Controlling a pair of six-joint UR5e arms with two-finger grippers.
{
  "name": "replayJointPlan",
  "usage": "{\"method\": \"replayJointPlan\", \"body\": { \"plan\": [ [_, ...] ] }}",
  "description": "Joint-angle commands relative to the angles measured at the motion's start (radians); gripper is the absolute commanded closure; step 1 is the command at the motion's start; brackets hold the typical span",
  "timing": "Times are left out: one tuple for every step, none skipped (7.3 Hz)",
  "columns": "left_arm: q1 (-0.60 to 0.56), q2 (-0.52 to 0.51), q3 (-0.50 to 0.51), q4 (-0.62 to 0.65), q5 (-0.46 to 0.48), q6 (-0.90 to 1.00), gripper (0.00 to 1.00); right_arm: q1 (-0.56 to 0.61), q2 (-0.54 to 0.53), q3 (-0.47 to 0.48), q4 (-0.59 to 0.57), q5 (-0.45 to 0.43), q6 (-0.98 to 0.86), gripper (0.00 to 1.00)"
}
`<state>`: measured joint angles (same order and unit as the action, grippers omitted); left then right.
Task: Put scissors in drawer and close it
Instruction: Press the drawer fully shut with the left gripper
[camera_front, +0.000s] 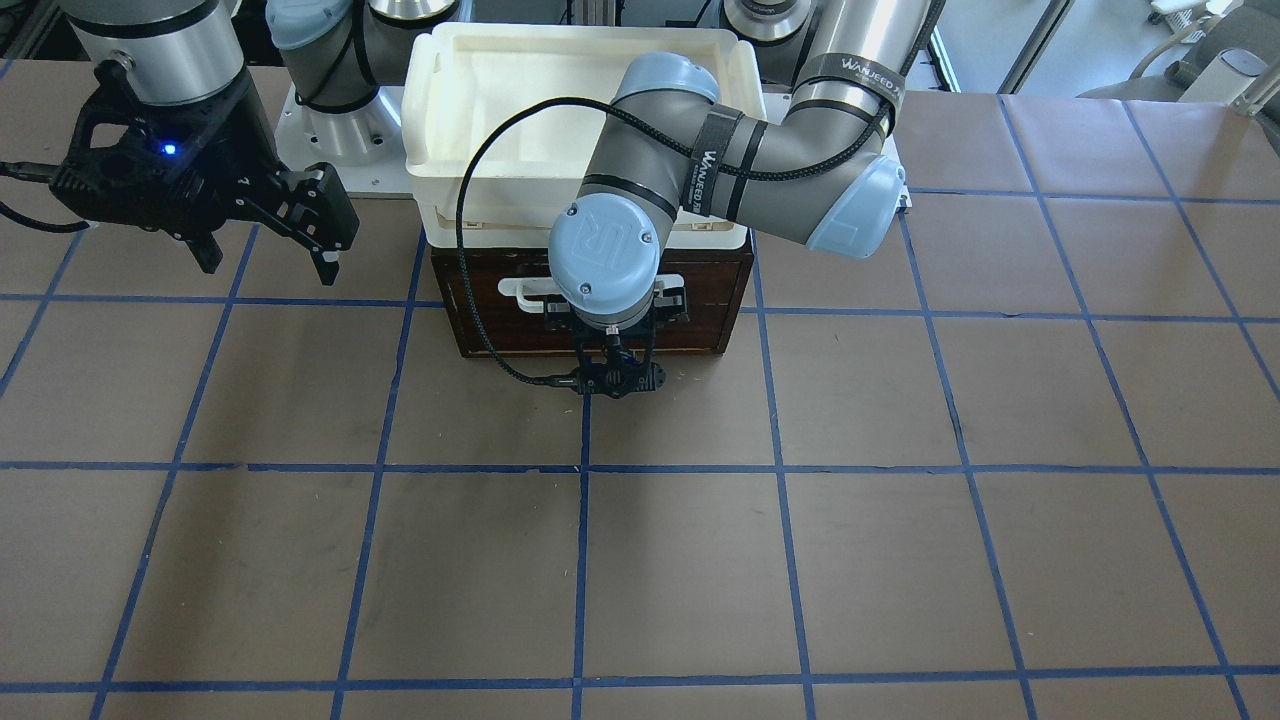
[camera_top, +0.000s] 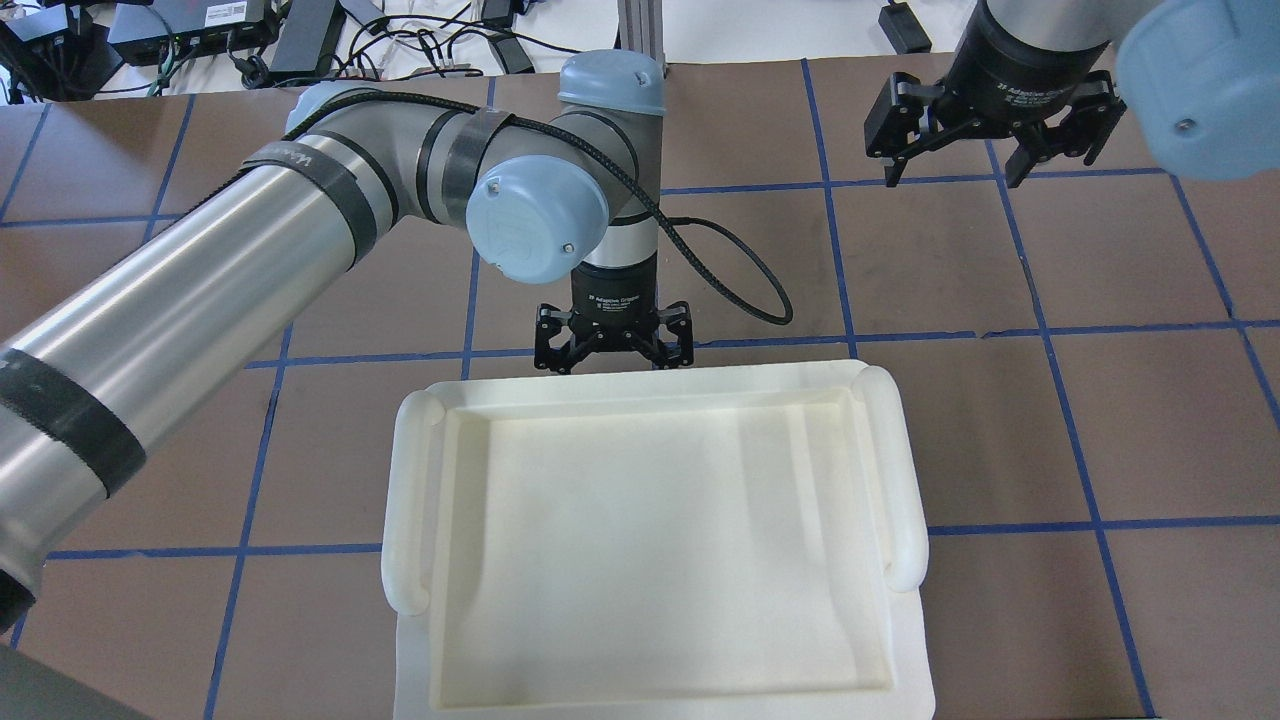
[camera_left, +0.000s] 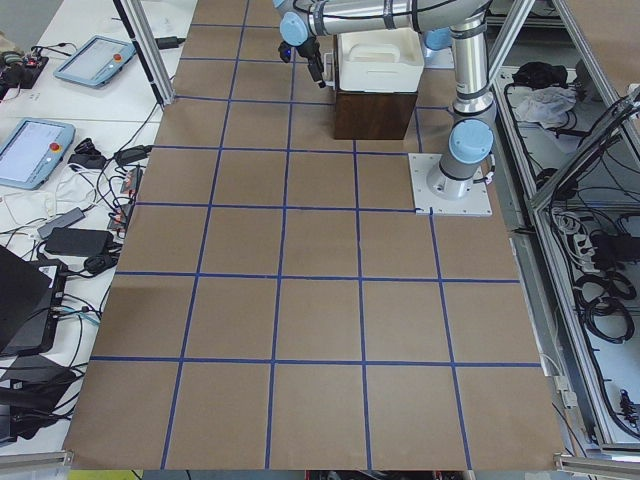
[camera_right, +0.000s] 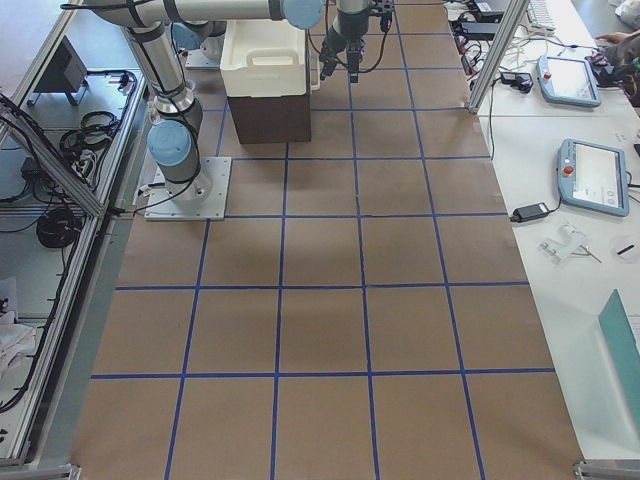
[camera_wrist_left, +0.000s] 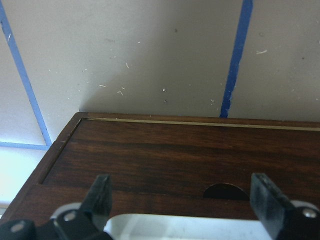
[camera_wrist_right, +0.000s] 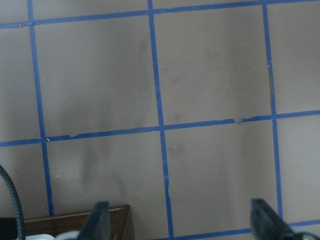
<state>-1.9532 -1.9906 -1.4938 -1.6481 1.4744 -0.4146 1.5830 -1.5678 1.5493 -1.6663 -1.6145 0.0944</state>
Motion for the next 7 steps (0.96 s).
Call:
{"method": "replayJointPlan", "body": {
  "plan": [
    [-0.013, 0.001, 0.000, -0.012, -0.020, 0.000, 0.00, -0.001, 0.000, 0.000, 0.003, -0.007, -0.001, 0.00],
    [-0.001, 0.009, 0.010, 0.000, -0.005, 0.026, 0.00, -0.001, 0.000, 0.000, 0.003, -0.005, -0.002, 0.00],
    [0.005, -0.003, 0.026, 0.083, 0.016, 0.034, 0.00, -0.001, 0.000, 0.000, 0.003, -0.005, -0.002, 0.00],
    [0.028, 0.009, 0.033, 0.137, 0.065, 0.049, 0.00, -0.001, 0.000, 0.000, 0.003, -0.007, -0.002, 0.00],
    [0.048, 0.019, 0.065, 0.164, 0.069, 0.071, 0.00, -0.001, 0.000, 0.000, 0.003, -0.005, -0.004, 0.00],
    [0.051, 0.047, 0.111, 0.154, 0.078, 0.086, 0.00, -0.001, 0.000, 0.000, 0.003, -0.005, -0.005, 0.00],
    [0.051, 0.111, 0.116, 0.149, 0.089, 0.088, 0.00, -0.001, 0.000, 0.000, 0.002, -0.004, -0.005, 0.00]
  ]
}}
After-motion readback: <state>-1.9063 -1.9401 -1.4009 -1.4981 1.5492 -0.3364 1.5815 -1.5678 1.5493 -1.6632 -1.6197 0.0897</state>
